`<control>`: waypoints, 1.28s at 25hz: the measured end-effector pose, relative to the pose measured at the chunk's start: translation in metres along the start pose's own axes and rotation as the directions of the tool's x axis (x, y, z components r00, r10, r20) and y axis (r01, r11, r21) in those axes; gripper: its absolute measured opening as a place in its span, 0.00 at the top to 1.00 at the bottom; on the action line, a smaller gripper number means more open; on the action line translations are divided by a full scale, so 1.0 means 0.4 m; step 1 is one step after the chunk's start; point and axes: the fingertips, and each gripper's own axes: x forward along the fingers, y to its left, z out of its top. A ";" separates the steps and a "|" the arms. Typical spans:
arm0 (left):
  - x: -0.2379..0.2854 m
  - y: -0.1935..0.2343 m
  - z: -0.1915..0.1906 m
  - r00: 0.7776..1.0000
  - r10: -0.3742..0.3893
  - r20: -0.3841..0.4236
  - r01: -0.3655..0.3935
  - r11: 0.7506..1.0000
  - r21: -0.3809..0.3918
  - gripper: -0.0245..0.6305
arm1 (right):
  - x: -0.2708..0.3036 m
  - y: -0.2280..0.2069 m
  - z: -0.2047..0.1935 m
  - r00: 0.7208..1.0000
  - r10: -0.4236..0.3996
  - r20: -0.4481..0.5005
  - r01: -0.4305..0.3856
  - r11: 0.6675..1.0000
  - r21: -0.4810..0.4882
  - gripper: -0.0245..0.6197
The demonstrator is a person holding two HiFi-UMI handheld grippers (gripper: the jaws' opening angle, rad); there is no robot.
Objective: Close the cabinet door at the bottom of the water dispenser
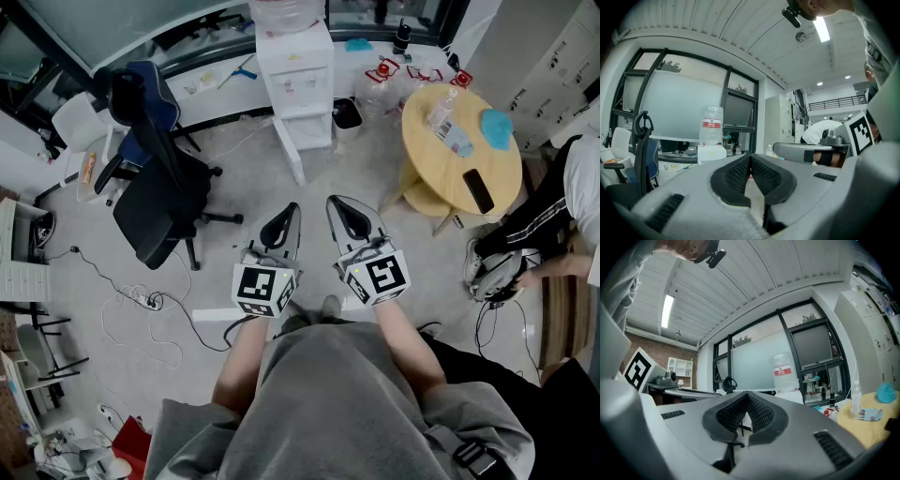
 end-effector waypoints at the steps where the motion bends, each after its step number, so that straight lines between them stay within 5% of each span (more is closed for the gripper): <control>1: 0.004 -0.004 -0.002 1.000 0.001 -0.004 -0.001 1.000 0.002 0.95 | -0.002 -0.007 -0.002 1.000 0.000 -0.001 0.000 1.000 0.002 0.95; 14: 0.083 0.037 -0.037 0.999 0.005 -0.035 -0.005 1.000 0.001 0.95 | 0.057 -0.082 -0.038 1.000 -0.001 0.008 0.001 1.000 0.031 0.95; 32: 0.285 0.361 -0.054 0.993 -0.103 -0.065 0.099 0.993 -0.063 0.95 | 0.385 -0.158 -0.102 0.986 -0.150 -0.069 0.153 0.987 0.040 0.95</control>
